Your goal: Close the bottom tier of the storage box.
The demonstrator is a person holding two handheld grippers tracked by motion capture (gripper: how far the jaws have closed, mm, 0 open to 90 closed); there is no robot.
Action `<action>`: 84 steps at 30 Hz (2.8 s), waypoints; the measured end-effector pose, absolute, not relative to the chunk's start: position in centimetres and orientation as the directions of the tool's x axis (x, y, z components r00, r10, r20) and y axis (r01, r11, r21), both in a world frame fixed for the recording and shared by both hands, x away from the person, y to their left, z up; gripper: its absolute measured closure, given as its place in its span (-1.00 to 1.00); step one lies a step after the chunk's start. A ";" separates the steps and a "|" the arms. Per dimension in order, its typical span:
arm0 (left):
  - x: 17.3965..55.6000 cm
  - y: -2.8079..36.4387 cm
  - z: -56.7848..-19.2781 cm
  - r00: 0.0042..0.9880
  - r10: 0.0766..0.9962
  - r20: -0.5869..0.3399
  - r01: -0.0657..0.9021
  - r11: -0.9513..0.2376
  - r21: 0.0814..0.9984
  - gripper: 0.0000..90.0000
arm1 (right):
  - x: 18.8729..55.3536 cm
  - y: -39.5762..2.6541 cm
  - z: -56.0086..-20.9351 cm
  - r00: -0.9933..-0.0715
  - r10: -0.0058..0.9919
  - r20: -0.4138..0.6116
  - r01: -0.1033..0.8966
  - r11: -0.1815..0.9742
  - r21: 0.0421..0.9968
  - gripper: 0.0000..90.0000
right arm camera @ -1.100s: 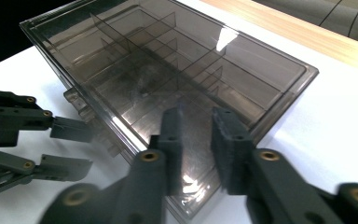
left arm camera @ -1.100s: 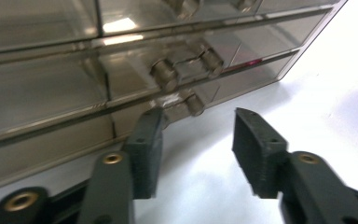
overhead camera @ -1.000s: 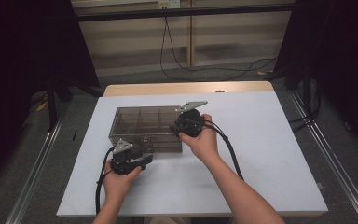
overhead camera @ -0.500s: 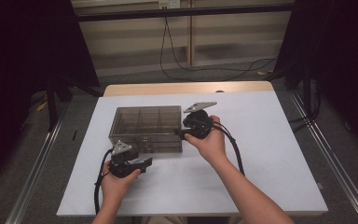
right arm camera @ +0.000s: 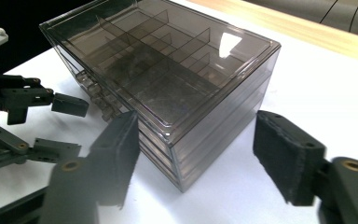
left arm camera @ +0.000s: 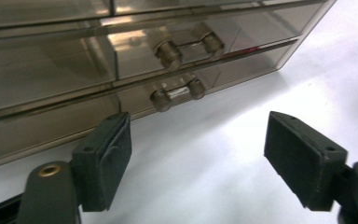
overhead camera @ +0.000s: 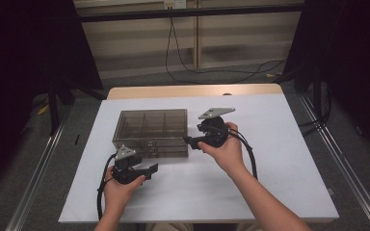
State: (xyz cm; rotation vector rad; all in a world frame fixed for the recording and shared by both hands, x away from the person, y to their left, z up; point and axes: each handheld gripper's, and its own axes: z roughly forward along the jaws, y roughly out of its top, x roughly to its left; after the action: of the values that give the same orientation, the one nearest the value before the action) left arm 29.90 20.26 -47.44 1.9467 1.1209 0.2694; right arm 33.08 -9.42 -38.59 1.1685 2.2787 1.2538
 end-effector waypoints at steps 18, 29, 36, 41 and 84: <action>29.5 20.5 -47.2 0.596 0.772 -0.222 0.605 -0.249 0.757 -0.63 | 31.2 -11.6 -39.1 -0.664 0.739 0.115 0.482 0.305 0.821 -0.58; 29.4 20.4 -47.2 0.608 0.762 -0.224 0.601 -0.256 0.757 -0.65 | 29.8 -13.7 -40.2 -0.672 0.732 0.115 0.476 0.307 0.824 -0.63; 29.3 20.4 -47.1 0.607 0.762 -0.223 0.599 -0.255 0.759 -0.65 | 28.9 -14.9 -40.7 -0.672 0.733 0.109 0.470 0.307 0.827 -0.68; 29.2 20.4 -47.1 0.604 0.762 -0.233 0.601 -0.243 0.761 -0.65 | 28.4 -15.8 -41.1 -0.668 0.736 0.110 0.470 0.303 0.829 -0.70; 28.9 20.6 -47.0 0.621 0.751 -0.223 0.595 -0.268 0.758 -0.68 | 25.1 -20.7 -45.2 -0.648 0.759 0.065 0.499 0.358 0.789 -0.86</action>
State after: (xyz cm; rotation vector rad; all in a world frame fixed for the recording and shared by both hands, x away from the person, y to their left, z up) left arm 28.89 20.58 -47.05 1.9733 1.0619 0.2260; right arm 25.11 -20.67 -45.21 1.1122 2.3136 1.1790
